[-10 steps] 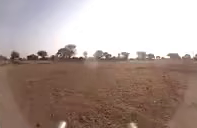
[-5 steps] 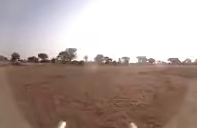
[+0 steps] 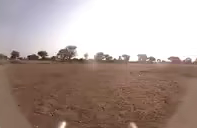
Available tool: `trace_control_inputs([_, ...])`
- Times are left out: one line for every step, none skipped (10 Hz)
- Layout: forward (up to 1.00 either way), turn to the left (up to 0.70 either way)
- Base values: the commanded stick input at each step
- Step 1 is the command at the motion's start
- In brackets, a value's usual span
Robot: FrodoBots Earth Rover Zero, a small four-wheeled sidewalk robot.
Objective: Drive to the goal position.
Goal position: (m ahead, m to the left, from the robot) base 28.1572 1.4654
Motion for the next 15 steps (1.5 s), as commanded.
trace_control_inputs([0.70, 0.00])
trace_control_inputs([0.70, 0.00])
trace_control_inputs([0.70, 0.00])
trace_control_inputs([0.70, 0.00])
trace_control_inputs([0.70, 0.00])
trace_control_inputs([0.70, 0.00])
trace_control_inputs([0.70, 0.00])
trace_control_inputs([0.70, 0.00])
trace_control_inputs([0.70, 0.00])
trace_control_inputs([0.70, 0.00])
trace_control_inputs([0.70, 0.00])
trace_control_inputs([0.70, 0.00])
trace_control_inputs([0.70, 0.00])
trace_control_inputs([0.70, 0.00])
trace_control_inputs([0.70, 0.00])
